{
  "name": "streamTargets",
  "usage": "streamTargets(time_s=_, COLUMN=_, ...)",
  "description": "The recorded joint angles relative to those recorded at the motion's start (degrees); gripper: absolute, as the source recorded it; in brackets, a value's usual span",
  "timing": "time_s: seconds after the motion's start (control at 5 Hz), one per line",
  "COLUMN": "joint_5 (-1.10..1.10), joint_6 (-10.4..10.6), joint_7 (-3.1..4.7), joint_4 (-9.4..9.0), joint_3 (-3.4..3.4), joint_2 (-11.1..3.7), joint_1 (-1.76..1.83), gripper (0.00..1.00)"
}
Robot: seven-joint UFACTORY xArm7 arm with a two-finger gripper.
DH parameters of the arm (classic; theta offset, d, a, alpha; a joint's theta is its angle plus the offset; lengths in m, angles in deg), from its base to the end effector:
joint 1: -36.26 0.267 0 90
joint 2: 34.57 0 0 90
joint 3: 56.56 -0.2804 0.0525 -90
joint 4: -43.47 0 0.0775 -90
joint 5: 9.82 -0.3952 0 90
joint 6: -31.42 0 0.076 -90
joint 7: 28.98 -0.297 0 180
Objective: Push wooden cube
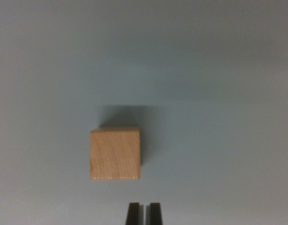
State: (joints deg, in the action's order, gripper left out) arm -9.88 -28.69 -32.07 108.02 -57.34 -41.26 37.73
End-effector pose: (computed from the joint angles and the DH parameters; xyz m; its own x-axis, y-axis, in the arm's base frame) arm 0.5245 0.0211 0.0950 0.9991 -0.0152 -0.0393 -0.0153 -0.9999 -0.0004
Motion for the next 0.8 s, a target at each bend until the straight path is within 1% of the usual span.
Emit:
streamTargets(time_s=0.2, joint_5=0.11, joint_6=2.68, joint_7=-0.22, joint_4=-2.29, joint_3=-0.25, joint_2=-0.43, joint_1=0.20, gripper=0.00)
streamTargets(time_s=0.4, joint_5=0.11, joint_6=2.68, joint_7=-0.22, joint_4=-2.29, joint_3=-0.25, joint_2=-0.43, joint_1=0.20, gripper=0.00)
streamTargets(time_s=0.6, joint_5=0.21, joint_6=5.30, joint_7=-0.44, joint_4=-4.53, joint_3=-0.49, joint_2=-0.85, joint_1=0.39, gripper=0.00)
streamTargets(time_s=0.8, joint_5=0.21, joint_6=5.30, joint_7=-0.44, joint_4=-4.53, joint_3=-0.49, joint_2=-0.85, joint_1=0.39, gripper=0.00)
